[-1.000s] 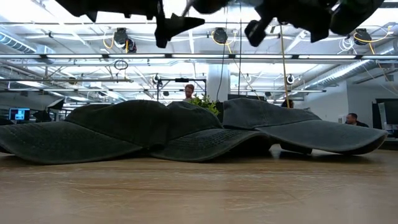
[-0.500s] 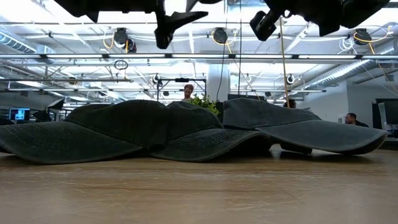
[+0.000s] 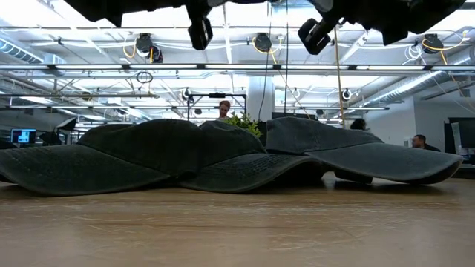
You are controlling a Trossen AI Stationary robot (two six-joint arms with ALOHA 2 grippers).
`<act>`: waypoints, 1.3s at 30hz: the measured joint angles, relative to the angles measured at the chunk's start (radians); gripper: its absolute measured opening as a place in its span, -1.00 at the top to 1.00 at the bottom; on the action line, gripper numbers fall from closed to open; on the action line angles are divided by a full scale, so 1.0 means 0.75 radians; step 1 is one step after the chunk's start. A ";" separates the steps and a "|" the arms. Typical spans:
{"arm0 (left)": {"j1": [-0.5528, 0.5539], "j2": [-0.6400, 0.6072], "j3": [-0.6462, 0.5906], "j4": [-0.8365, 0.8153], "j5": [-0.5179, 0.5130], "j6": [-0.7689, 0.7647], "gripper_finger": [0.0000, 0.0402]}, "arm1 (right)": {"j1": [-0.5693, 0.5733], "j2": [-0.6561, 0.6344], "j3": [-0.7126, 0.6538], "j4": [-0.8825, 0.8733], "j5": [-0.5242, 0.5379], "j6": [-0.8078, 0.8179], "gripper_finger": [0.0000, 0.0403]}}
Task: Pick & Place hat
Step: Put the top gray cap into the right transparent bin
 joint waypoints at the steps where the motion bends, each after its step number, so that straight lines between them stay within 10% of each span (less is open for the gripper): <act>1: 0.000 0.000 0.000 0.005 0.025 0.016 0.77 | 0.000 0.000 0.000 -0.001 0.014 -0.015 0.87; 12: -0.006 -0.146 0.000 -0.131 0.038 0.063 0.96 | -0.034 -0.016 0.000 -0.117 0.061 -0.058 0.01; 18: -0.102 -0.428 0.001 -0.558 -0.277 0.129 0.96 | -0.076 -0.088 -0.001 -0.333 0.056 -0.048 -0.26; 27: -0.645 -0.753 0.001 -1.174 -0.850 -0.185 0.96 | -0.079 -0.267 -0.088 -0.370 0.126 -0.054 -0.27; 39: -1.420 -0.648 0.001 -1.432 -1.358 -0.450 0.96 | -0.079 -0.398 -0.296 -0.120 0.237 -0.002 -0.25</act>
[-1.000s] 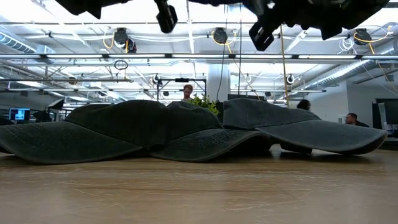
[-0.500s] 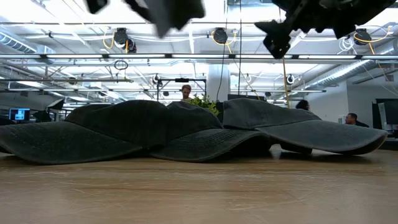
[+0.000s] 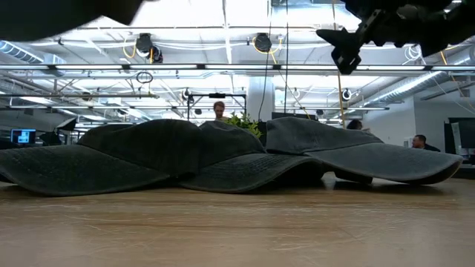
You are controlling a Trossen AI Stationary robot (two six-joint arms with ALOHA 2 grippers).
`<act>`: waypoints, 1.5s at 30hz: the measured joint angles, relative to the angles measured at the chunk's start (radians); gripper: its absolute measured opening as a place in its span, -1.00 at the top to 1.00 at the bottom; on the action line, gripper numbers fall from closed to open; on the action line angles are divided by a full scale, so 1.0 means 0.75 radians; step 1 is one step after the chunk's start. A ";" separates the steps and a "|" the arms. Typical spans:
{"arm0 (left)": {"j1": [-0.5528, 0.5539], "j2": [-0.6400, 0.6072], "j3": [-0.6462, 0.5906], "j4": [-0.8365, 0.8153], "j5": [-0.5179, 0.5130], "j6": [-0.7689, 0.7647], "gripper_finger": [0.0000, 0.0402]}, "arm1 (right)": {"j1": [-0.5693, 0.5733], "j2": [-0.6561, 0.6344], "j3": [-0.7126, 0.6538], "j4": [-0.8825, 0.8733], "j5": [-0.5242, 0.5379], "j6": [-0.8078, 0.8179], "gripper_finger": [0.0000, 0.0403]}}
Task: Pick & Place hat
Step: Put the top gray cap into the right transparent bin
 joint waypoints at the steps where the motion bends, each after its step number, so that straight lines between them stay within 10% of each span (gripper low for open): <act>1: -0.055 0.023 0.000 0.000 -0.043 -0.039 0.96 | 0.000 0.001 -0.022 0.037 0.000 0.003 -0.25; 16: -0.566 0.351 0.000 -0.100 -0.594 -0.750 0.96 | 0.001 -0.005 -0.189 0.401 -0.002 0.097 -0.25; 28: -0.539 0.491 0.002 -0.187 -0.466 -1.151 0.96 | 0.000 -0.005 -0.189 0.446 -0.007 0.031 -0.25; 45: -0.437 0.138 0.001 -0.389 -0.253 -1.039 0.96 | 0.000 -0.005 -0.189 0.436 -0.004 0.043 -0.25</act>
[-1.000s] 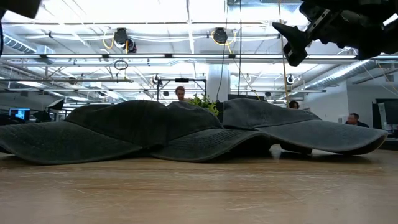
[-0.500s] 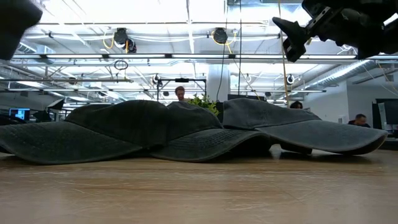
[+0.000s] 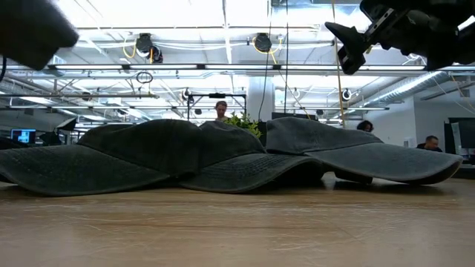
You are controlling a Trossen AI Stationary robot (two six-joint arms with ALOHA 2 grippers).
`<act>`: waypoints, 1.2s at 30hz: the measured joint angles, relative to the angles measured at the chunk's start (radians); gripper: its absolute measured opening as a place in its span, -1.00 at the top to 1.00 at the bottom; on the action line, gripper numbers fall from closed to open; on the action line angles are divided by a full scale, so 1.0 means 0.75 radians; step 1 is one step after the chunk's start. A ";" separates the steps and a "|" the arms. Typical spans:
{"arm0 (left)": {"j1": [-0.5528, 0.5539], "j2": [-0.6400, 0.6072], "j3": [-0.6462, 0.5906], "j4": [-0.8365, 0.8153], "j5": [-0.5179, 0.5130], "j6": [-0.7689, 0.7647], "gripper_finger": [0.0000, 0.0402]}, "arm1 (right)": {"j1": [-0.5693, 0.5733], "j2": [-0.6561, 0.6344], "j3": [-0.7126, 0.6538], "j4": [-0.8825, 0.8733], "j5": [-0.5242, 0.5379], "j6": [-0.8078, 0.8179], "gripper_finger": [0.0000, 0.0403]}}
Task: Pick & Place hat
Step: Put the top gray cap into the right transparent bin
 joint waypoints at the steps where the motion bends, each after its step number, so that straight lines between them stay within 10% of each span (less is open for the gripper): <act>1: 0.007 0.007 0.000 -0.030 0.025 -0.050 0.96 | 0.000 0.000 0.000 -0.004 0.000 0.000 -0.25; 13: 0.022 0.212 0.000 -0.082 0.123 -0.321 0.94 | 0.000 0.000 0.000 -0.011 0.004 0.024 -0.25; 26: 0.020 0.202 0.000 -0.073 0.088 -0.352 0.04 | -0.001 0.000 0.000 -0.010 0.006 -0.005 -0.25; 36: 0.044 0.045 0.000 -0.124 0.004 -0.150 -0.13 | -0.001 0.001 0.001 0.011 0.006 -0.005 -0.25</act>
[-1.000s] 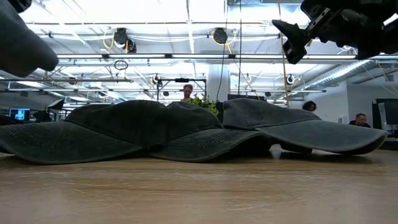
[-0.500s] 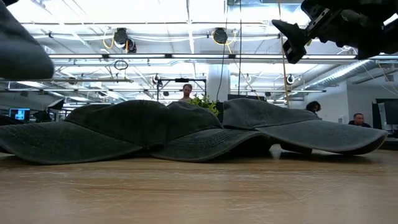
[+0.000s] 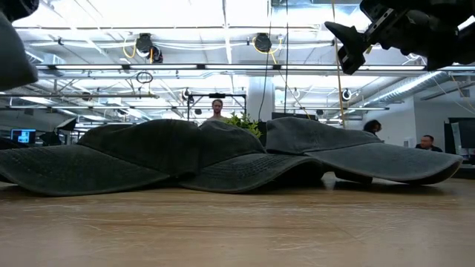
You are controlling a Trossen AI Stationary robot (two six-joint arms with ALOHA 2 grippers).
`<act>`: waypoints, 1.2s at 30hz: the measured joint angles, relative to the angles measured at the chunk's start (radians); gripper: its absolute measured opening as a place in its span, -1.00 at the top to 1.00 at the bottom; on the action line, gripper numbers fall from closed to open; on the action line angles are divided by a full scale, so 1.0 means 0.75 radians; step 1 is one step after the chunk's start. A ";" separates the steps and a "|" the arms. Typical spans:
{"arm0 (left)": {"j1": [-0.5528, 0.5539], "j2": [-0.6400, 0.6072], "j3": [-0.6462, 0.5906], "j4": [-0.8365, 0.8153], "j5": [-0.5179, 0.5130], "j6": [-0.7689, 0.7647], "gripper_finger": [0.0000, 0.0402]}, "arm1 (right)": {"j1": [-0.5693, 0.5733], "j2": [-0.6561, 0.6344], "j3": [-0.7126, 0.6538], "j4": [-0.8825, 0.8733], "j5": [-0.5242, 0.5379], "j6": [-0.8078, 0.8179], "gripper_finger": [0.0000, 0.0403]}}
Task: Pick & Place hat
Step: Put the top gray cap into the right transparent bin
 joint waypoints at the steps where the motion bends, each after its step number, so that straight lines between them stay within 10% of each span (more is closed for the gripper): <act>1: 0.007 -0.020 0.000 -0.002 -0.006 0.036 -0.13 | 0.000 0.000 0.000 0.001 0.000 0.000 -0.25; 10: 0.116 -0.216 0.000 -0.221 -0.009 0.056 -0.13 | 0.000 0.000 0.000 0.001 0.000 0.004 -0.25; 25: 0.306 -0.230 0.000 -0.795 0.513 -0.548 -0.13 | 0.000 0.000 0.000 -0.001 0.000 0.015 -0.25; 36: 0.372 -0.206 0.000 -0.943 0.568 -0.655 -0.13 | 0.000 0.000 0.000 -0.003 0.000 0.015 -0.25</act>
